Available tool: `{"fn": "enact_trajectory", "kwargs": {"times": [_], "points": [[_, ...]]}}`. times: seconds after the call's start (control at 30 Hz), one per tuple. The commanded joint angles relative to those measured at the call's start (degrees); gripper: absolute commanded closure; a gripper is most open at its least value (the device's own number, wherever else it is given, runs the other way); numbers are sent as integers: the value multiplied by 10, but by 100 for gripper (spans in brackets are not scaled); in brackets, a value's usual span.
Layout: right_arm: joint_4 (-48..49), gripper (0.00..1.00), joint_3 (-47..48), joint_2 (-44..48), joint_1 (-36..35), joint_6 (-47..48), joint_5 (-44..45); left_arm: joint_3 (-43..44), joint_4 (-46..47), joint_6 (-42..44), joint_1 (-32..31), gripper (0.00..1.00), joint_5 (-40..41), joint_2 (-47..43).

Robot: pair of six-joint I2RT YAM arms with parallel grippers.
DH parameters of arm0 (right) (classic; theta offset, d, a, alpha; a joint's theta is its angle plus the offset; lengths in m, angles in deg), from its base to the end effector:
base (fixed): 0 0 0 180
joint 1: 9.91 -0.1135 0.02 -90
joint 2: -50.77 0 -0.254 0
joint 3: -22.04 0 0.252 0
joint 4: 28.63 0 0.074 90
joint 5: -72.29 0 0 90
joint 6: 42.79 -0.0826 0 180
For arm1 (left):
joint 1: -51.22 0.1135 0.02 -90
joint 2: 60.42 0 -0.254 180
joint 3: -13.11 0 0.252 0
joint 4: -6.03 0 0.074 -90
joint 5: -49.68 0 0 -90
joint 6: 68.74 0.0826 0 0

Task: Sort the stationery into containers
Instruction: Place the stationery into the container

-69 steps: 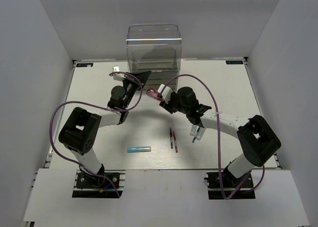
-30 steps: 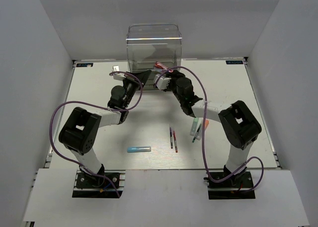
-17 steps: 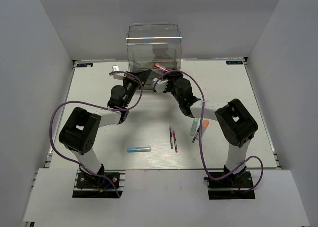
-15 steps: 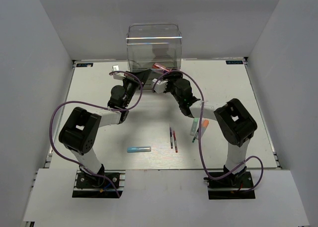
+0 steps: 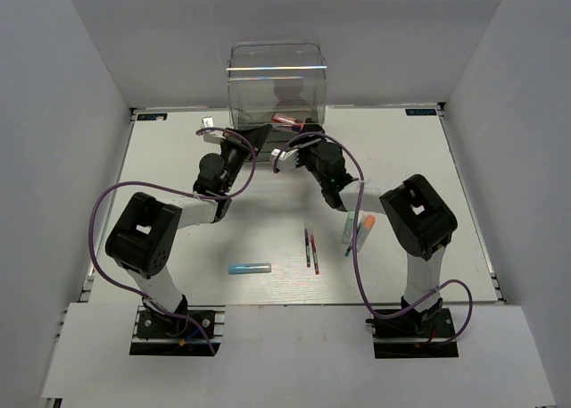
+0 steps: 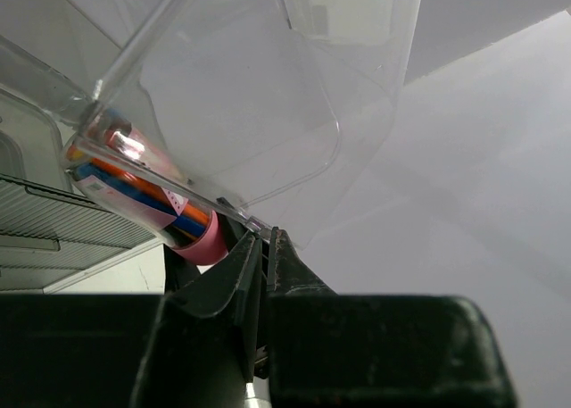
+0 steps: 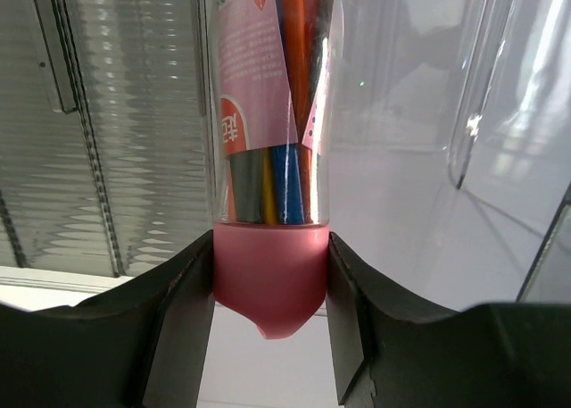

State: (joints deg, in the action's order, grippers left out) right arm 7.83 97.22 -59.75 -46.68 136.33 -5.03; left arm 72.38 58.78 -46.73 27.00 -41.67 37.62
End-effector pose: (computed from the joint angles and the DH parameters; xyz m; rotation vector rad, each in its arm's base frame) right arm 0.3867 0.2663 0.2086 -1.3520 0.8955 -0.8855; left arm 0.3676 -0.1675 0.2450 -0.5249 1.3659 -1.3609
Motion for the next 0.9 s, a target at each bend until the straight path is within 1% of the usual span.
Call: {"fn": "enact_trajectory", "kwargs": {"times": [0.0,0.47,0.6,0.87], "points": [[28,100,20,-3,5,52,-28,25,38,5,0,98,6,-16],[-15,100,38,-1,28,144,-94,25,38,5,0,98,6,-16],[-35,100,47,0,30,155,-106,25,38,5,0,98,6,-16],[-42,100,59,-9,36,173,-108,25,38,5,0,98,6,-16]]}}
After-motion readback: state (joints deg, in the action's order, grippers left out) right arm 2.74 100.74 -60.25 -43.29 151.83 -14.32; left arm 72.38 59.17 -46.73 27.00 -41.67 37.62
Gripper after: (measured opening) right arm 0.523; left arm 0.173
